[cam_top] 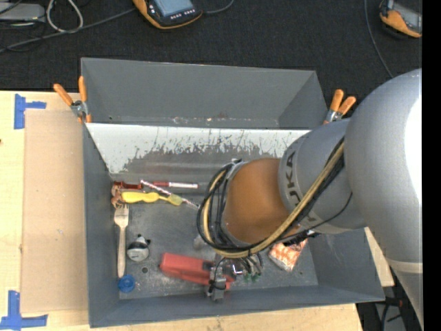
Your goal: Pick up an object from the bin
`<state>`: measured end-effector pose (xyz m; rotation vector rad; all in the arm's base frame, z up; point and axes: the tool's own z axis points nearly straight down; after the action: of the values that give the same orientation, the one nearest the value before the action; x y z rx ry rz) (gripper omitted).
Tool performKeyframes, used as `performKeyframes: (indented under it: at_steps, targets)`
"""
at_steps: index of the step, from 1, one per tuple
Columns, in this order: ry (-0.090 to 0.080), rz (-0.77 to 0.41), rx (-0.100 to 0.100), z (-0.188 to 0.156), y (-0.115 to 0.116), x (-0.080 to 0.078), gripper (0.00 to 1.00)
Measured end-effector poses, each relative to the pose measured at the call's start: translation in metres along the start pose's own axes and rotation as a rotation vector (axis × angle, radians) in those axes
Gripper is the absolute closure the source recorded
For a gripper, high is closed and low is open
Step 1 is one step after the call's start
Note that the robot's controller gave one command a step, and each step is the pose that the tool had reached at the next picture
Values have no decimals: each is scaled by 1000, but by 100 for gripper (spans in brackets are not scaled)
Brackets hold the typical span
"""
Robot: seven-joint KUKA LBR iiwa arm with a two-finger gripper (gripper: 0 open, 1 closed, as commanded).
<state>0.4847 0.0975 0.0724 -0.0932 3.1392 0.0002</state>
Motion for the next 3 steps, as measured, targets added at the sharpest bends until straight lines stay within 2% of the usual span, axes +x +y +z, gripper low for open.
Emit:
performKeyframes:
  at_steps: [1, 2, 3]
  targets:
    - [-29, -6, -5, -2, 78, 25, 100]
    - [-27, -5, -5, -2, 83, 24, 100]
    - [-5, -66, 0, -78, 81, 18, 100]
